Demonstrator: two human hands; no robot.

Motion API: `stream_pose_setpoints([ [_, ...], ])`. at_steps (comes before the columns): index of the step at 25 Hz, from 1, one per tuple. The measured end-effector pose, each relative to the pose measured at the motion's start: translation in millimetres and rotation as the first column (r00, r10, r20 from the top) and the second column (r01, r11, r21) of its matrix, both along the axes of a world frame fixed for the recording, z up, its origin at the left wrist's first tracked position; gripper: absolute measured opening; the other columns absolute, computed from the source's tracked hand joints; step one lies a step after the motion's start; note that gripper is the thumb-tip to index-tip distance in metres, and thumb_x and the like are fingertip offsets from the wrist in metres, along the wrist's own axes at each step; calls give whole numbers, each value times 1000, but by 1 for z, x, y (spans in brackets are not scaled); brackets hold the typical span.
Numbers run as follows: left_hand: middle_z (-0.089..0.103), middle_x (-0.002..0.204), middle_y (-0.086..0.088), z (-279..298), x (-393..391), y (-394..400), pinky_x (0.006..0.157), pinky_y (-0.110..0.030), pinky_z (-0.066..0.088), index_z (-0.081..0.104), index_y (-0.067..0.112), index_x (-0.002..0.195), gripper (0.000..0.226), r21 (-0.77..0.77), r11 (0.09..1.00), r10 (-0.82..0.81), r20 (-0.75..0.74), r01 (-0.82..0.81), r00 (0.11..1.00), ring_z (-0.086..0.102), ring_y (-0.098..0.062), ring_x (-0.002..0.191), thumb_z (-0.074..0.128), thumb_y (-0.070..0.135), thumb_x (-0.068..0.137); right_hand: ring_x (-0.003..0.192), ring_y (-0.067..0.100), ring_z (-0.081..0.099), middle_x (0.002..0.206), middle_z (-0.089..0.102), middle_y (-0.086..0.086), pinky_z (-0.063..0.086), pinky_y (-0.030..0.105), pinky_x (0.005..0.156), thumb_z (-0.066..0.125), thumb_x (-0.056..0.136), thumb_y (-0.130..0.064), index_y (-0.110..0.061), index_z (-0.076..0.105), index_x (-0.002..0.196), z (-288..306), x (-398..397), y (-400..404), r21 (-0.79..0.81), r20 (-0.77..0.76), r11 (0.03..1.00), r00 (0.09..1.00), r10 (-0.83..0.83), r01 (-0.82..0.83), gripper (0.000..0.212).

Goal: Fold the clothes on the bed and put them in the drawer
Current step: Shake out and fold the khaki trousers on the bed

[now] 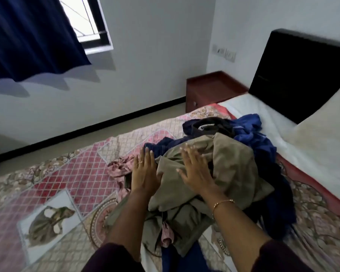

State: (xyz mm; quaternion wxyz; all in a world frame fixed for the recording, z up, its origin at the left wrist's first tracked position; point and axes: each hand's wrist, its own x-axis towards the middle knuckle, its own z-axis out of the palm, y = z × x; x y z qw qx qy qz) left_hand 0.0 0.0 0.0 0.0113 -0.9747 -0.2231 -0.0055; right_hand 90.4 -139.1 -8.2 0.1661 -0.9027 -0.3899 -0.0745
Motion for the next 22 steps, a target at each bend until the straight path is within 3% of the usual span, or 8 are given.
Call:
stream_pose_setpoints([
  [3, 8, 158, -13, -46, 4, 6, 117, -43, 0, 9, 5, 149, 74, -46, 998, 40, -105, -45, 994, -3, -30, 146, 34, 50, 96, 145, 28, -5, 157, -11, 6, 12, 52, 115, 54, 88, -48, -14, -5, 149, -47, 9, 5, -301, -275, 947, 961, 24, -110, 92],
  [5, 22, 154, -12, -73, 7, 7, 117, -43, 6, 23, 9, 146, 67, -97, 992, 68, -168, -85, 983, 6, -30, 145, 37, 51, 95, 144, 28, 0, 157, -12, 5, 18, 50, 113, 62, 83, -45, -14, -10, 148, -75, 14, 8, -364, -367, 923, 930, -22, -122, 102],
  [7, 40, 143, -11, -85, 12, 7, 113, -41, 19, 40, 14, 136, 50, -134, 983, 97, -221, -129, 970, 27, -30, 139, 39, 44, 96, 137, 30, 23, 157, 8, 9, 31, 45, 107, 61, 87, -29, -12, -5, 149, -94, 19, 14, -392, -400, 914, 914, -67, -104, 92],
  [10, 51, 130, -9, -84, 17, 1, 94, -37, 40, 45, 16, 130, 35, -164, 971, 137, -220, -175, 966, 52, -30, 115, 36, 22, 96, 121, 28, 40, 134, 47, 9, 37, 37, 97, 38, 94, -10, -10, 39, 137, -94, 25, 21, -429, -278, 902, 956, -93, -37, 42],
  [13, 50, 127, -13, -63, 20, -11, 82, -39, 42, 42, 9, 128, 34, -358, 892, 279, -43, -276, 959, 55, -35, 107, 34, 14, 96, 119, 30, 39, 127, 47, 7, 36, 40, 95, 40, 93, -11, -17, 53, 122, -73, 25, 25, -314, -291, 932, 916, -275, 180, 32],
  [16, 56, 117, -16, -29, 28, -23, 79, -40, 41, 49, 3, 116, 25, -512, 834, 360, 223, -205, 906, 55, -36, 102, 34, 11, 97, 116, 34, 45, 125, 50, 15, 37, 41, 94, 42, 90, -6, -12, 53, 117, -33, 21, 35, -5, -562, 861, 711, -423, 508, 30],
  [19, 58, 107, -15, 12, 29, -35, 72, -38, 40, 50, 2, 108, 20, -567, 821, 346, 396, -70, 851, 56, -34, 95, 35, 8, 96, 106, 37, 53, 116, 59, 22, 37, 35, 83, 39, 89, 2, 1, 53, 113, 22, 14, 37, 260, -819, 651, 519, -243, 714, 27],
  [22, 60, 106, -6, 62, 9, -44, 75, -36, 46, 46, 11, 118, 29, -695, 709, 372, 517, 123, 771, 58, -28, 96, 45, 23, 92, 95, 30, 52, 105, 58, 20, 39, 35, 84, 33, 91, 3, -5, 56, 103, 86, -10, 41, 414, -889, 412, 457, -6, 811, 27],
])
